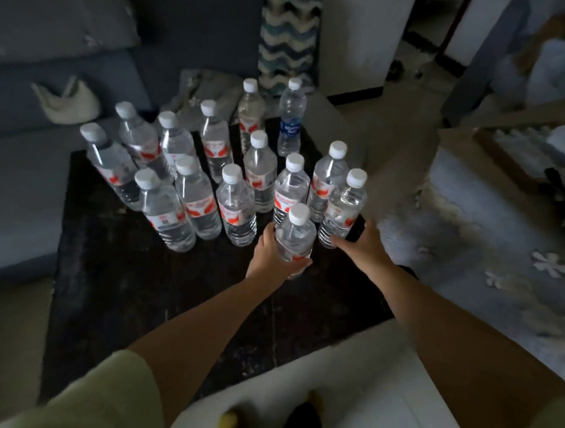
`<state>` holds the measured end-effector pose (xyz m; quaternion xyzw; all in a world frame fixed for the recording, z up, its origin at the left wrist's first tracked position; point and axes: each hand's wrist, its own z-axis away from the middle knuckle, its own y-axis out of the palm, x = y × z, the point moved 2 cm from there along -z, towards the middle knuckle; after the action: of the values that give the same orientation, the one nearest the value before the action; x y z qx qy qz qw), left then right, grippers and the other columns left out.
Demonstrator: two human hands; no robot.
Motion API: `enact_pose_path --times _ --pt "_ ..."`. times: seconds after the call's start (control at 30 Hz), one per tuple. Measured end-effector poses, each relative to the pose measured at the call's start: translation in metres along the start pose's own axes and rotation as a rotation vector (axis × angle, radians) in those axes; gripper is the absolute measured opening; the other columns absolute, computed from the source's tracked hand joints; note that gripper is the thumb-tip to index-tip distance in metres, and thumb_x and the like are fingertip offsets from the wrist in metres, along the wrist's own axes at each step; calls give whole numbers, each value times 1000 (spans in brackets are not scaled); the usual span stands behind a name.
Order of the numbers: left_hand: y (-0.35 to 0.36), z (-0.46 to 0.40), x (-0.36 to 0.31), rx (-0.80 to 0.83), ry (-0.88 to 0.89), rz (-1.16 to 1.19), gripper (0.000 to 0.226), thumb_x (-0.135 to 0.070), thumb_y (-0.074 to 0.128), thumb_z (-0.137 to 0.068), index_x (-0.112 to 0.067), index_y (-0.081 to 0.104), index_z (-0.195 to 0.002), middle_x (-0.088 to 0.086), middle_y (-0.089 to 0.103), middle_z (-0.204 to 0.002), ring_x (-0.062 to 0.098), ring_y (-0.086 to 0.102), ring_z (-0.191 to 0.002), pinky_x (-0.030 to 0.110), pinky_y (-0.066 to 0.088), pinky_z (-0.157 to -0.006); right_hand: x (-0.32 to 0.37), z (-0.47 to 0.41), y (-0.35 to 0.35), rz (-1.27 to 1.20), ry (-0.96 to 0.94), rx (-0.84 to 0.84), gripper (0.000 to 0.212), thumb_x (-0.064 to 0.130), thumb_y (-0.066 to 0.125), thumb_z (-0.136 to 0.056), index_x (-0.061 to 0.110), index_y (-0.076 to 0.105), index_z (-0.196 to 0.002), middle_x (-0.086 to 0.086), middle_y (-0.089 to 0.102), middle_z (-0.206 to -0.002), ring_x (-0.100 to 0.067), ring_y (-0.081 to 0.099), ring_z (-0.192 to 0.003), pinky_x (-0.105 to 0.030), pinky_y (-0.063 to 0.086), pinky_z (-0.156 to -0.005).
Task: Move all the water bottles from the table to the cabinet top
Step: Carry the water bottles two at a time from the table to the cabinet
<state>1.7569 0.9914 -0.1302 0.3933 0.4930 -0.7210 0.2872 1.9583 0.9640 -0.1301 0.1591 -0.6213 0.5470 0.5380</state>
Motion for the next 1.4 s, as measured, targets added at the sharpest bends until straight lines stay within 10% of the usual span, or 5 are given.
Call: enact_pose_path --times 0.2,0.53,0.83,1.4 --pt "28 0 1 -195 -63 298 100 -17 89 -61 -13 27 -140 5 48 -133 16 50 -122 30 44 -103 2 -37 4 -280 -82 100 89 2 83 -67 13 30 -137 -2 54 -128 -17 56 -117 -28 44 -99" --pt "57 -2 -1 -477 -169 452 77 -20 85 -68 -25 36 -128 -18 55 -107 -8 58 -95 3 44 -74 -14 -60 17 -228 -107 76 77 21 84 -70 13 40 -133 -3 62 -123 -18 62 -109 -30 47 -94" --pt "43 1 4 -363 -239 318 65 -47 82 -60 -26 53 -114 -3 69 -107 16 67 -99 41 54 -93 -23 -47 0 -129 -109 154 49 33 81 -72 20 57 -112 6 69 -102 -12 65 -92 -19 46 -74" --pt "57 6 -48 159 -40 144 64 -36 86 -63 -15 58 -117 5 70 -107 22 68 -97 44 54 -93 -42 51 -98 -90 86 -102 45 20 78 -75 15 62 -117 -8 71 -112 -23 66 -104 -45 51 -97"
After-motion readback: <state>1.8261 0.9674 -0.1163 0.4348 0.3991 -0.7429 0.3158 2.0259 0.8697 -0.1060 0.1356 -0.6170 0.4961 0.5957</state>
